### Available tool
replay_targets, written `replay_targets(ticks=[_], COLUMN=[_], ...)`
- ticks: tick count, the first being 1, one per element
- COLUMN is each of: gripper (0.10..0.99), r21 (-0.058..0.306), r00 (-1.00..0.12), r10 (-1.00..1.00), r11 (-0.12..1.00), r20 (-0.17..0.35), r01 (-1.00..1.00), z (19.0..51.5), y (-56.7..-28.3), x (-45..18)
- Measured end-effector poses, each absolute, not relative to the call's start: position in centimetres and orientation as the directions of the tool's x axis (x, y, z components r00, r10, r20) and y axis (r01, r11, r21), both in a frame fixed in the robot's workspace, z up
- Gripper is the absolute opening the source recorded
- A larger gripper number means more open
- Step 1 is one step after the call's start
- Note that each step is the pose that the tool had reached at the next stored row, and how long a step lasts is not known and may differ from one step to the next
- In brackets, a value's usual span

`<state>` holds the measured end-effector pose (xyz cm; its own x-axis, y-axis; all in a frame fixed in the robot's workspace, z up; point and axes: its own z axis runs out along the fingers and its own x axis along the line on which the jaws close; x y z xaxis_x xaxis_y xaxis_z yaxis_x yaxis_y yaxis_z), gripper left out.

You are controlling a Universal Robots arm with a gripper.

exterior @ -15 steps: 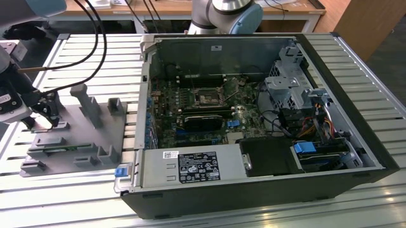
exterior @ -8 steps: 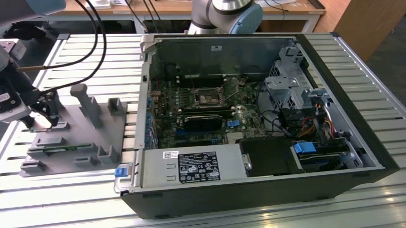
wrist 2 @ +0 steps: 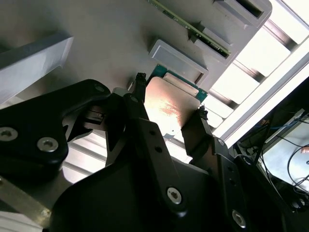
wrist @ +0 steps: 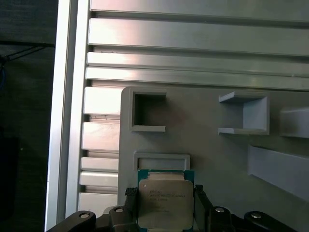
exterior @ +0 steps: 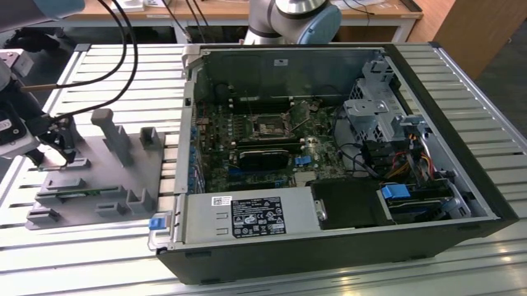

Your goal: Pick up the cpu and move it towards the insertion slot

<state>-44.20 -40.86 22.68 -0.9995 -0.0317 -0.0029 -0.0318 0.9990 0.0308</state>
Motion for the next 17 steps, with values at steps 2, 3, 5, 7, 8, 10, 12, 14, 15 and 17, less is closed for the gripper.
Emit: replay_targets(ticks=[2,3,5,7,8,10,12,14,15,17], gripper=[0.545,0.545,0.545,0.545,0.545,0.545,0.545,0.545,0.545,0.545], r21=[0.031,0.031,0.031,0.031,0.031,0.031,0.031,0.031,0.031,0.031], r00=[-0.999,-0.999,-0.999,-0.999,-0.999,-0.999,-0.999,-0.999,-0.999,-0.999], r10=[-0.032,-0.032,-0.032,-0.032,-0.032,-0.032,-0.032,-0.032,-0.032,-0.032], r11=[0.999,0.999,0.999,0.999,0.999,0.999,0.999,0.999,0.999,0.999], r20=[-0.003,-0.003,-0.003,-0.003,-0.003,-0.003,-0.003,-0.003,-0.003,-0.003], r01=[-0.032,-0.032,-0.032,-0.032,-0.032,-0.032,-0.032,-0.032,-0.032,-0.032], z=[22.72,22.76,22.82,22.87,22.89,22.99,23.03,23.06,23.08,23.13], y=[-40.86,-40.86,-40.86,-40.85,-40.85,-40.85,-40.85,-40.85,-40.85,-40.85], x=[-44.19,-44.20,-44.19,-44.19,-44.20,-44.20,-44.20,-44.19,-44.20,-44.20])
